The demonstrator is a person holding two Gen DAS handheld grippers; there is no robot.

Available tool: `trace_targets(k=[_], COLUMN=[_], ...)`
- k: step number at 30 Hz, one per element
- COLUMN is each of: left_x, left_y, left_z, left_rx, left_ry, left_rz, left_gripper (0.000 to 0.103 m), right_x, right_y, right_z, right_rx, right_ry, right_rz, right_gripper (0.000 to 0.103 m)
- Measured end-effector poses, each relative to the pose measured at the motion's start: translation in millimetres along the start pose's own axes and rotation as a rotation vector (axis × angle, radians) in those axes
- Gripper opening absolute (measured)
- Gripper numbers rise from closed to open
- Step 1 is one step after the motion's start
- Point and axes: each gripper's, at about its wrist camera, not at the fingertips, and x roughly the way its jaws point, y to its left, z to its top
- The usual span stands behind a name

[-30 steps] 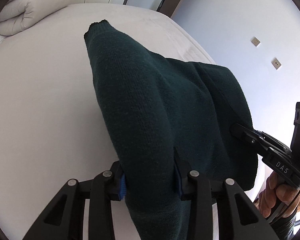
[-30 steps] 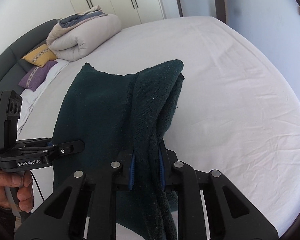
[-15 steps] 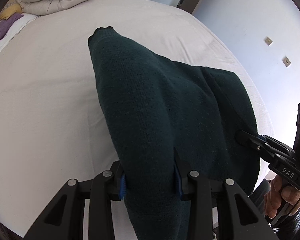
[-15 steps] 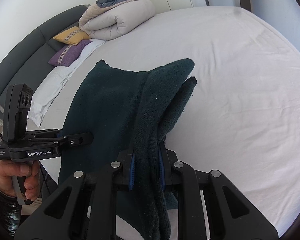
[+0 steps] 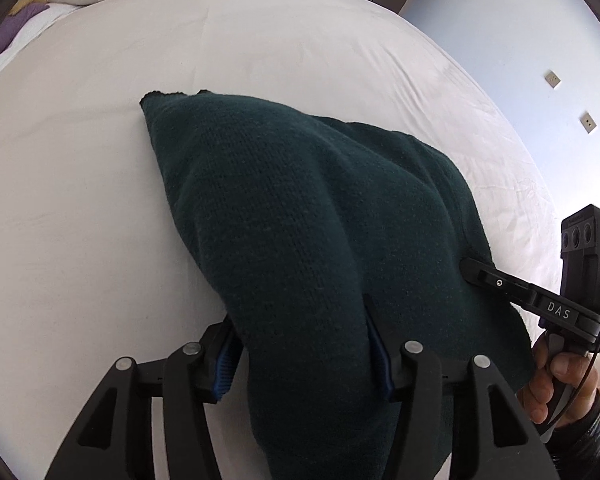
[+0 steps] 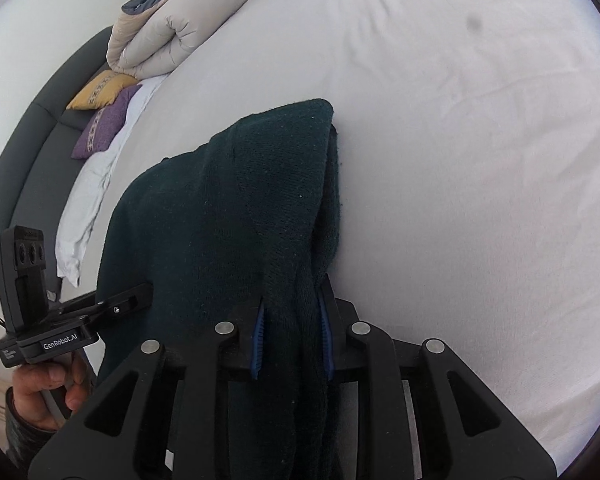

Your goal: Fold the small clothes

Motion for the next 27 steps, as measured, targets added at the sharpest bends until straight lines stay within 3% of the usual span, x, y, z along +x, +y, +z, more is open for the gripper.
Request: trace_targets(k=[5,11,14,15,16,19,21,23,27], left_x=[-10,-20,-18,-19,-21,-25,-25,-25,-26], left_y=[20,19,17,18,19,25,25,21,19], left_z=[-23,-39,-43,-45,-47,-55,-55,-57,-62], left_rx=[-0.103,-0.149,-0.163,-0.175,-0.187,-0.227,-0.243,-0.245,-0.266], left_ry=[-0.05,-0.101,-0.114,-0.121,-0.128,-0.147,-0.156,-0.166,-0.184], left_rz=[-0.113,-0.107,-0.105,-0.106,-0.109,-0.12,-0.116,-0.102,-0.09], left_gripper=[0.052,0.049,0.049,0.049,0.049,0.049,0.049,0.049,0.049], right_x=[2,-16,-13,-14,-16,-33,-34,-21,12], right_y=[2,45,42,36,30,7,-14,-31,-41], right_z=[0,-6,2,6,12,26,40,52,68], right_rx=[-0.035,-0.273,-0.269,-0.237,-0.204,-0.117,-0.053,-0.005,0.03], right_ry=[-0.011,-0.055,-0.016,-0.001,0.003,-0.042,-0.012,0.07,0.172], right_rz=[0.009,-0.081,-0.082,-0.063,-0.042,0.08,0.116,0.168,0.313], right_gripper=[0.022,0.025,0.027,0.034,0.047,0.062,0.063,0.063,0.063])
